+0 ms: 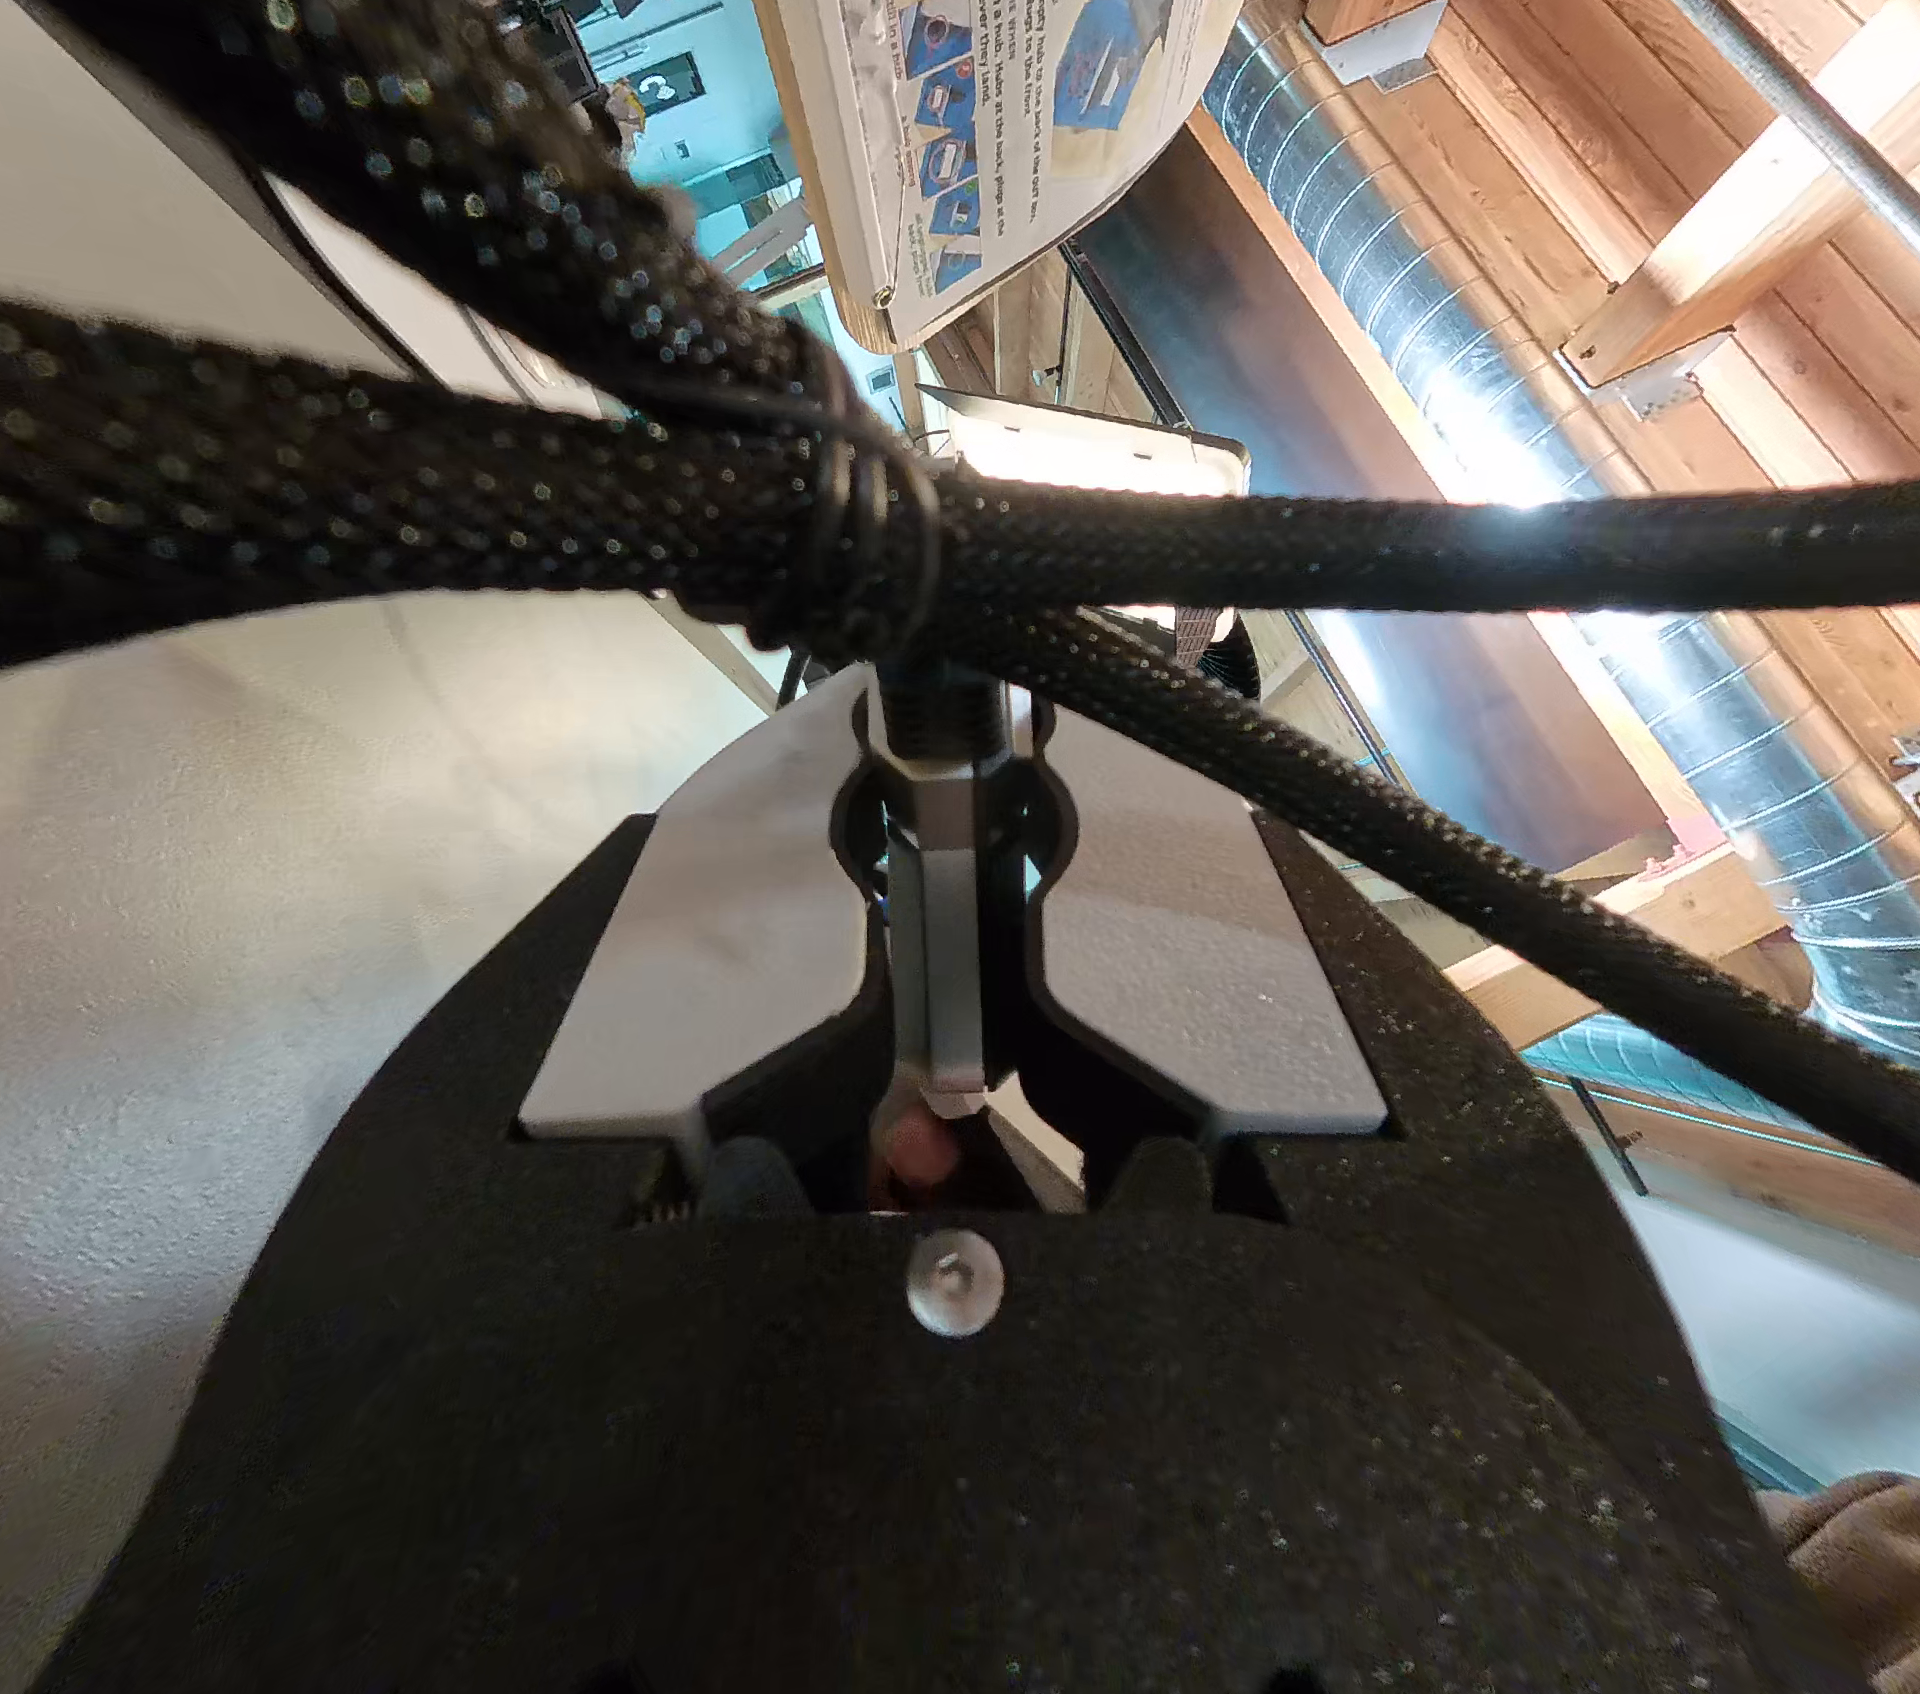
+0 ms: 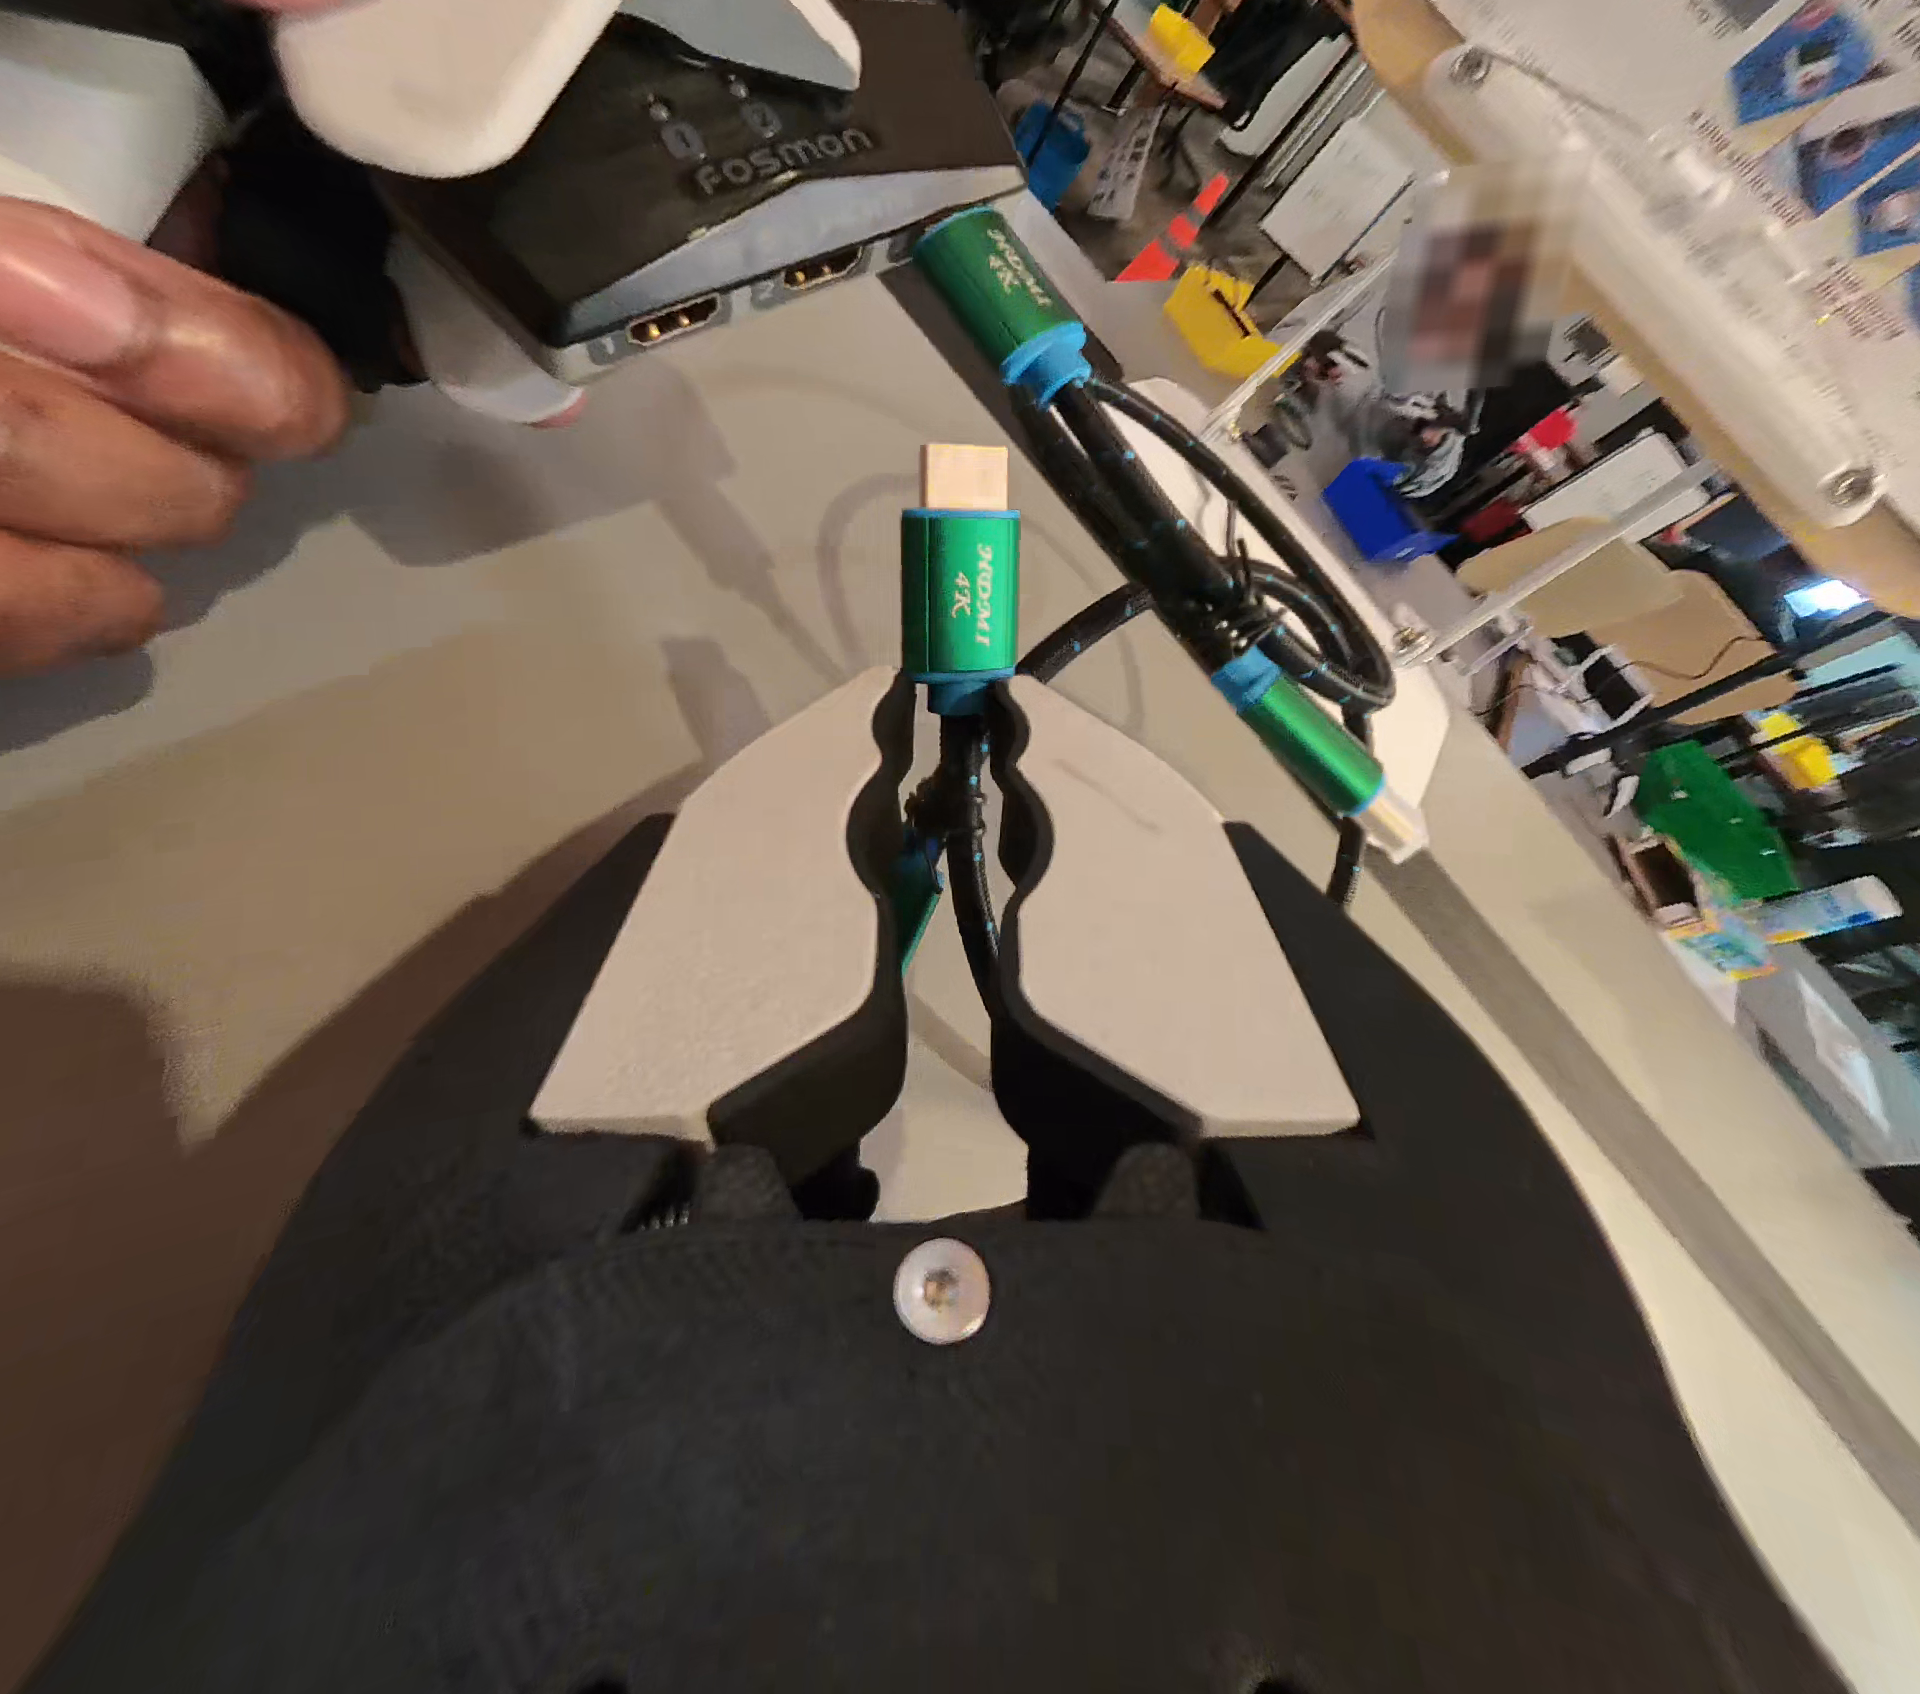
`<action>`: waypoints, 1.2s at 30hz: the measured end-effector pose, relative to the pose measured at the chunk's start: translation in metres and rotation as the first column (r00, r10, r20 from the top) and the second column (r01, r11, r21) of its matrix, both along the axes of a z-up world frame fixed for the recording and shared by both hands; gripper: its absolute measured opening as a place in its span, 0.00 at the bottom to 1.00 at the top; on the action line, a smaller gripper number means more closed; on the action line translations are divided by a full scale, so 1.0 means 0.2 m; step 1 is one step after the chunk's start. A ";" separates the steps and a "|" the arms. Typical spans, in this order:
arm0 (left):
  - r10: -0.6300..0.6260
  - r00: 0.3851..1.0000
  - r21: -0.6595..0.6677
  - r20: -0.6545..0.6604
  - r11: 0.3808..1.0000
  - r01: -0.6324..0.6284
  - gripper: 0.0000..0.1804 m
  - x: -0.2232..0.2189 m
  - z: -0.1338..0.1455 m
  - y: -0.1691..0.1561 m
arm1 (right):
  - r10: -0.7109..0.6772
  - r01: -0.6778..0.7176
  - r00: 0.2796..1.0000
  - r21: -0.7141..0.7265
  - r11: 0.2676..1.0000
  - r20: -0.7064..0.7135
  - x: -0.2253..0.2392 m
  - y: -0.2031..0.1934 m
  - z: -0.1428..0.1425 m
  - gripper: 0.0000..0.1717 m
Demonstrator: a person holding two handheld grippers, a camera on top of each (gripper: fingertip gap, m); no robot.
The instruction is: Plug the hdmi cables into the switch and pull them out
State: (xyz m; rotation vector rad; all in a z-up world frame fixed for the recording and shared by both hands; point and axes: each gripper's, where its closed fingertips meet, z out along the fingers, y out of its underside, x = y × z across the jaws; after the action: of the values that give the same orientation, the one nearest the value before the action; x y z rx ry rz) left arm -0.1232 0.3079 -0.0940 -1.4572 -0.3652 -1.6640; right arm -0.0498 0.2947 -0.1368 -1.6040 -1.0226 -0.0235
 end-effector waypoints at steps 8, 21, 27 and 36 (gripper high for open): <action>-0.044 0.998 0.031 -0.041 0.999 0.045 0.12 0.03 0.01 -0.02 | 0.007 -0.032 0.985 0.141 0.989 0.173 -0.07 -0.02 0.01 0.06; -0.119 0.961 0.130 -0.250 0.979 0.155 0.12 0.12 0.03 -0.07 | -0.008 -0.022 0.981 0.149 0.989 0.195 -0.06 -0.01 0.01 0.06; -0.122 0.960 0.146 -0.254 0.976 0.163 0.12 0.10 0.04 -0.08 | -0.008 -0.042 0.972 0.207 0.977 0.236 -0.08 -0.03 0.04 0.06; -0.064 0.896 0.193 -0.438 0.967 0.164 0.12 0.10 0.02 -0.10 | -0.019 -0.070 0.934 0.237 0.969 0.357 -0.10 -0.04 0.01 0.05</action>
State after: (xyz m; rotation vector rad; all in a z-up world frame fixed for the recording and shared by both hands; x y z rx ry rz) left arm -0.1040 0.2876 -0.0890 -1.6408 0.1559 -1.3667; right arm -0.0689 0.2858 -0.1338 -1.3841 -1.2664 -0.4240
